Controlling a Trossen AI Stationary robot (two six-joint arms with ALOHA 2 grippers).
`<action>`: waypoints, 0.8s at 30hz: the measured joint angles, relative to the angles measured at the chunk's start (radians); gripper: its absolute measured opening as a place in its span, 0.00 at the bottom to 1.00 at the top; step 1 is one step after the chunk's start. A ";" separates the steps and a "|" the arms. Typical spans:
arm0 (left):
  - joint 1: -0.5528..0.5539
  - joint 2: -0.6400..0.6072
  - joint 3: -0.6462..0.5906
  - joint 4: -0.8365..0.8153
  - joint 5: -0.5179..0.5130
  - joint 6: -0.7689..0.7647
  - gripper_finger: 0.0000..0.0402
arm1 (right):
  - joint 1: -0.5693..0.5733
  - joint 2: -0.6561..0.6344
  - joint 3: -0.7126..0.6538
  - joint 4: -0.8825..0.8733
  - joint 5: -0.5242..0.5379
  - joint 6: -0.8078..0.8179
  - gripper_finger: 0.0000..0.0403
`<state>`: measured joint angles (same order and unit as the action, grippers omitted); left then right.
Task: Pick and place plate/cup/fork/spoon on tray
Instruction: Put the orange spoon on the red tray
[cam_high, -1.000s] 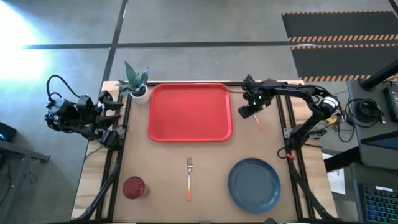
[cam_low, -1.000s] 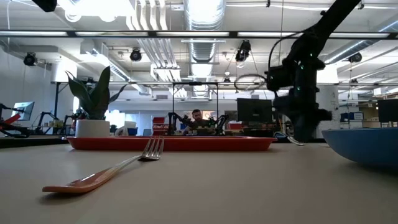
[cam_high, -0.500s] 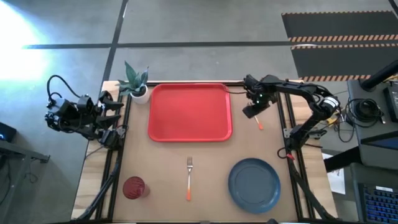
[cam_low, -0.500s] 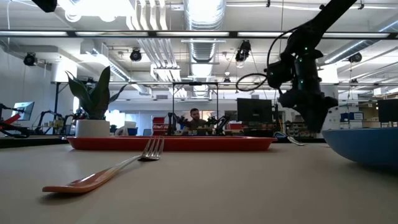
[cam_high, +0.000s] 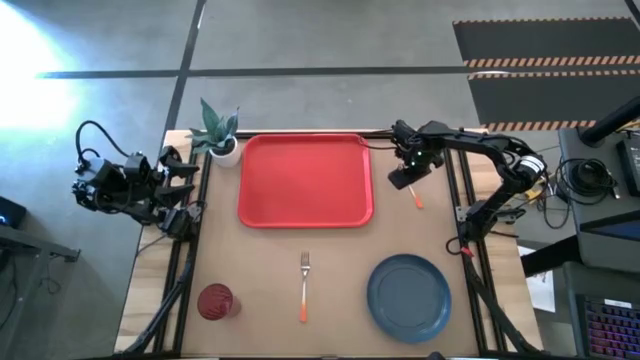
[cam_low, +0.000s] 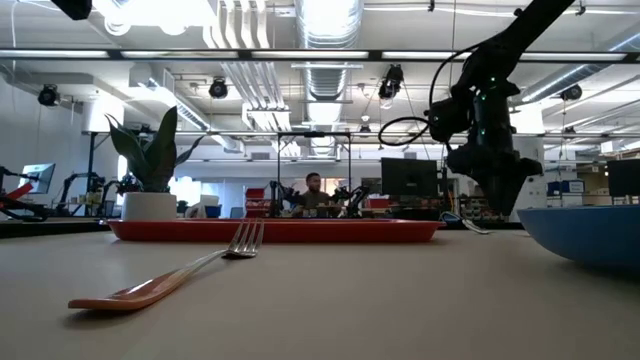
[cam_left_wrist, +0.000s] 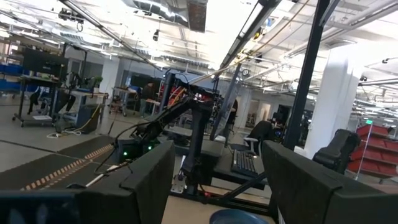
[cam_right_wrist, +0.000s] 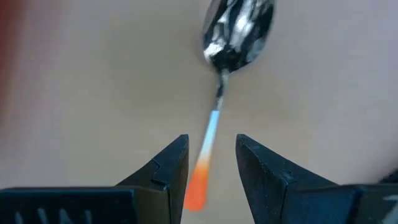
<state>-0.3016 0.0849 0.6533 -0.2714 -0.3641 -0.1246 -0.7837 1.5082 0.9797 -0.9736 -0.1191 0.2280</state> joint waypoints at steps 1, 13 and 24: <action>0.000 0.000 0.000 0.000 0.000 0.000 0.56 | 0.000 0.000 -0.007 0.005 -0.015 0.006 0.31; 0.000 0.000 -0.001 0.000 0.005 0.000 0.56 | 0.000 -0.001 -0.072 0.080 -0.042 0.010 0.31; 0.000 0.000 -0.002 0.000 0.012 0.000 0.56 | 0.000 -0.001 -0.081 0.127 -0.043 -0.001 0.31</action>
<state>-0.3012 0.0849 0.6514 -0.2717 -0.3519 -0.1248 -0.7837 1.5074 0.8985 -0.8467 -0.1617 0.2268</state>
